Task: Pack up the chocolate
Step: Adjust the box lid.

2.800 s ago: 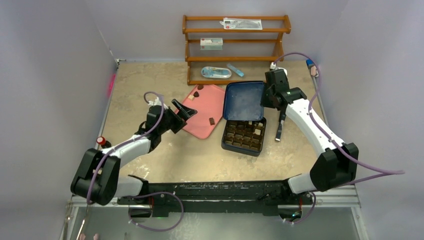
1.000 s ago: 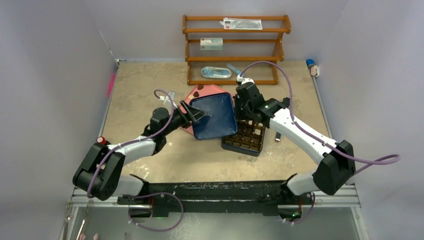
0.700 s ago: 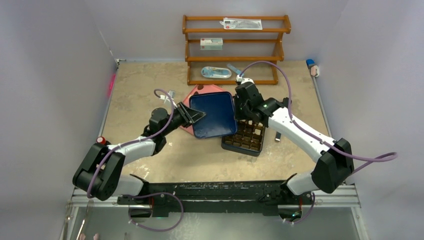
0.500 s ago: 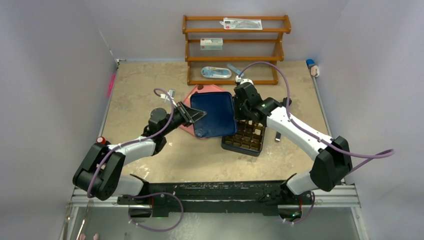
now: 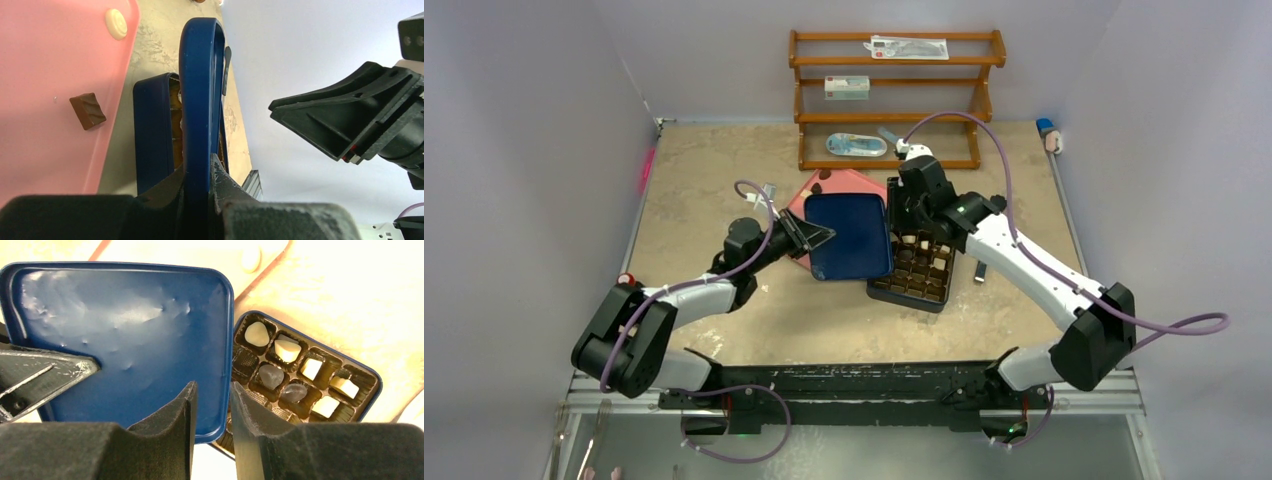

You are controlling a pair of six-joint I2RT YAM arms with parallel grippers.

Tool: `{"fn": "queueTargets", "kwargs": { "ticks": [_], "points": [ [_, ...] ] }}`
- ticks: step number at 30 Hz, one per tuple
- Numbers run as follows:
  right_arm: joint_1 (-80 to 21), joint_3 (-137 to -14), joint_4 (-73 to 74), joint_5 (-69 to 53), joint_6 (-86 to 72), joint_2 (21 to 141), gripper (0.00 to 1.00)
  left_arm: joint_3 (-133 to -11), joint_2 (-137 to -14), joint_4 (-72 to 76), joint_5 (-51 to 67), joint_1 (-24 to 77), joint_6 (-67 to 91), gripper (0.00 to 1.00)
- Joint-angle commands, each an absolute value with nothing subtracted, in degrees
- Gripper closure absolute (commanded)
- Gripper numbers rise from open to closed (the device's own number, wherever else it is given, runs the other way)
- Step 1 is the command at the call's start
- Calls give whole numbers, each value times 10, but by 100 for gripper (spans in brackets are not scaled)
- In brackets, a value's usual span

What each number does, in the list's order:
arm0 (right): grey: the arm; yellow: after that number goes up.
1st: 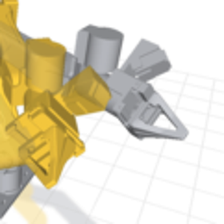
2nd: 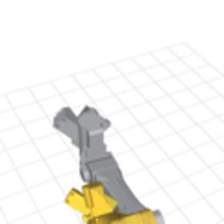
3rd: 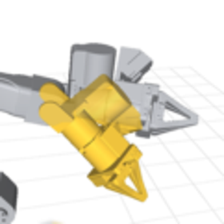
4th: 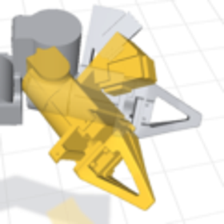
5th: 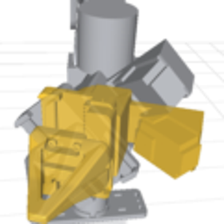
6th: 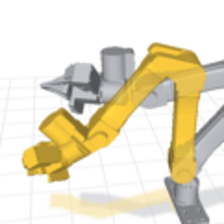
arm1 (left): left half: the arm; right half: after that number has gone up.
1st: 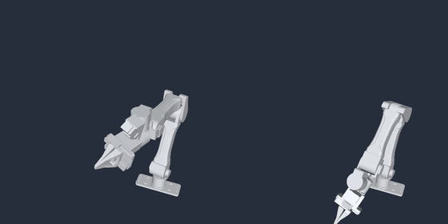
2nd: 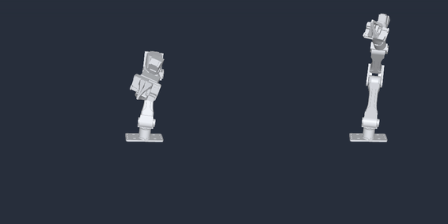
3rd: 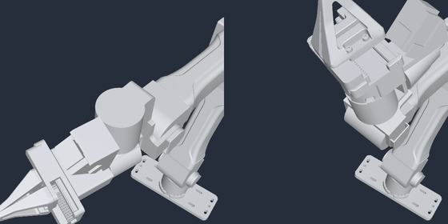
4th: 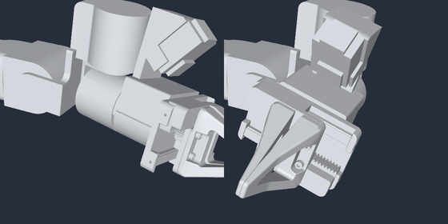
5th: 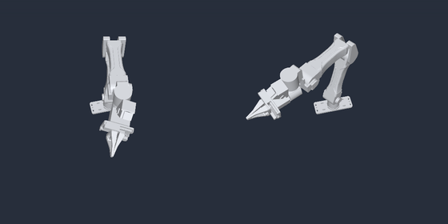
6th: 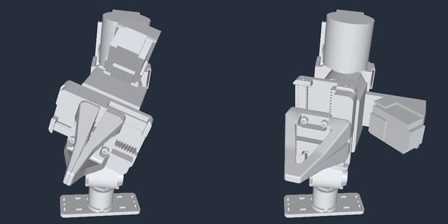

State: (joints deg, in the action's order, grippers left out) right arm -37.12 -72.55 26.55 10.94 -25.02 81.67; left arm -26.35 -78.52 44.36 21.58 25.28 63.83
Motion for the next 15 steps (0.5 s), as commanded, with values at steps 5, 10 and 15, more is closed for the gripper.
{"fn": "queueTargets", "kwargs": {
  "ticks": [5,10,15],
  "points": [
    [-374,-700,226,134,-174,754,65,-287,-756,438,210,254,696,100],
    [-374,-618,154,198,-107,684,64,-299,-726,381,193,254,795,100],
    [-379,-579,114,218,-59,633,60,-333,-737,349,194,253,905,100]
  ]
}}
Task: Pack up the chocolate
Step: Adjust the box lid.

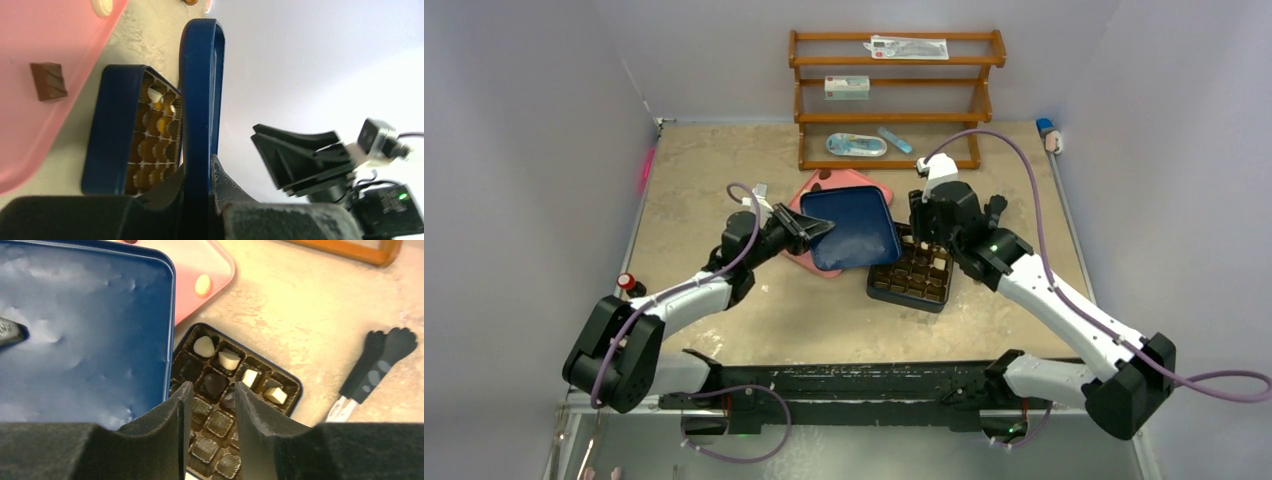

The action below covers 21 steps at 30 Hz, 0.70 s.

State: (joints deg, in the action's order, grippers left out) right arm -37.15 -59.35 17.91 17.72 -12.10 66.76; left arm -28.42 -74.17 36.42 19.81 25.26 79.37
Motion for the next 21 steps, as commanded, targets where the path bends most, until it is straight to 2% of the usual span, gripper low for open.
{"fn": "queueTargets", "kwargs": {
  "ticks": [1,8,14,21],
  "points": [
    [-384,-578,110,219,-48,628,59,-347,-745,341,199,253,920,100],
    [-456,-588,88,255,82,611,53,-419,-829,332,243,252,1019,100],
    [-563,-606,42,382,230,638,53,-467,-888,335,277,247,1058,100],
    [-640,-618,11,455,336,675,52,-491,-916,332,309,231,1074,100]
  ]
}}
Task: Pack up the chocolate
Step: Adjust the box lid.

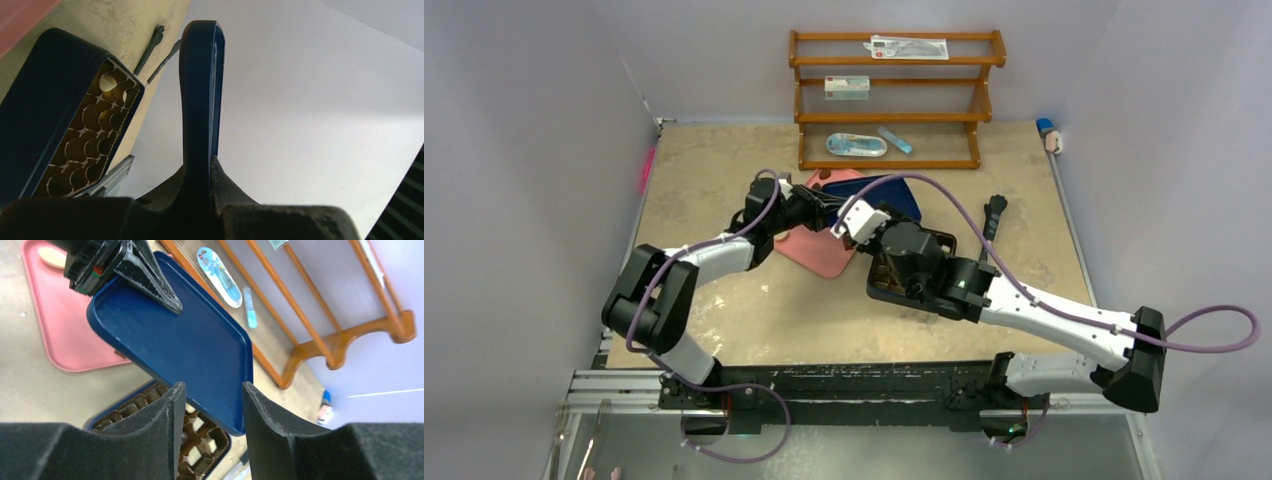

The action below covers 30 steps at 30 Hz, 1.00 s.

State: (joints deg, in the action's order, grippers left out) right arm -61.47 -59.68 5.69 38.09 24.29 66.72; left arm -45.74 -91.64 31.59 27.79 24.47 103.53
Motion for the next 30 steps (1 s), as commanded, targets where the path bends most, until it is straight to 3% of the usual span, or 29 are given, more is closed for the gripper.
{"fn": "queueTargets", "kwargs": {
  "ticks": [1,30],
  "points": [
    [-647,-619,10,459,345,678,52,-493,-915,326,312,228,1074,100],
    [-692,-653,41,466,395,751,48,-503,-871,284,357,197,1061,100]
  ]
}}
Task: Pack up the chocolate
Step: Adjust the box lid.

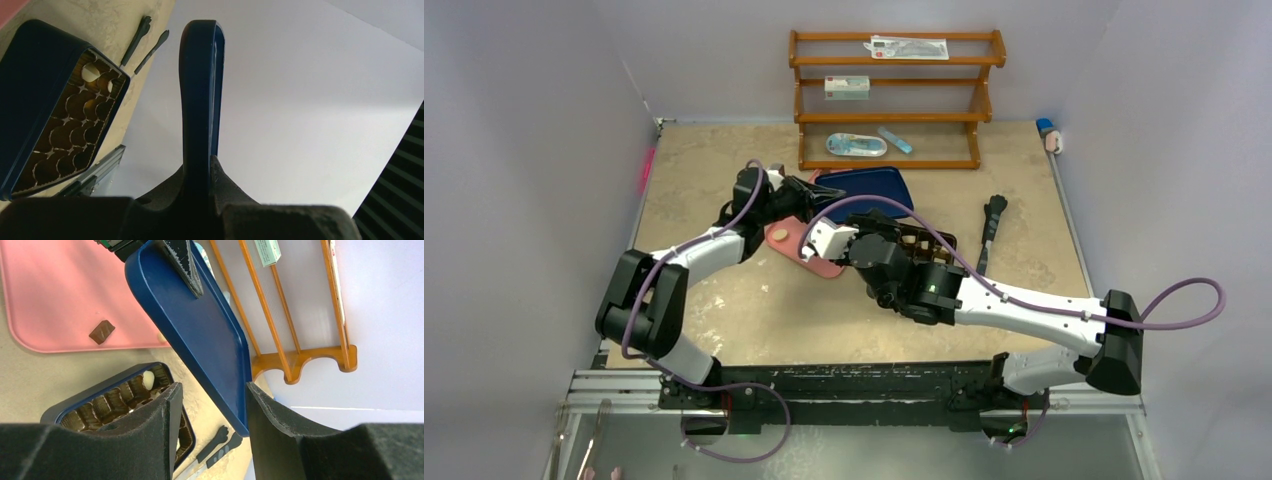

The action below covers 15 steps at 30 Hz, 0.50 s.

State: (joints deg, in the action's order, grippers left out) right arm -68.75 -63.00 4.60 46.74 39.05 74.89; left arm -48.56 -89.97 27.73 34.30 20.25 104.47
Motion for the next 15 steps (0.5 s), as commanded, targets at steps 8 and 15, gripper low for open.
{"fn": "queueTargets", "kwargs": {
  "ticks": [8,15],
  "points": [
    [-692,-655,31,454,407,775,47,-498,-852,280,363,197,1059,100],
    [-690,-657,2,452,435,785,47,-491,-833,273,370,197,1051,100]
  ]
}}
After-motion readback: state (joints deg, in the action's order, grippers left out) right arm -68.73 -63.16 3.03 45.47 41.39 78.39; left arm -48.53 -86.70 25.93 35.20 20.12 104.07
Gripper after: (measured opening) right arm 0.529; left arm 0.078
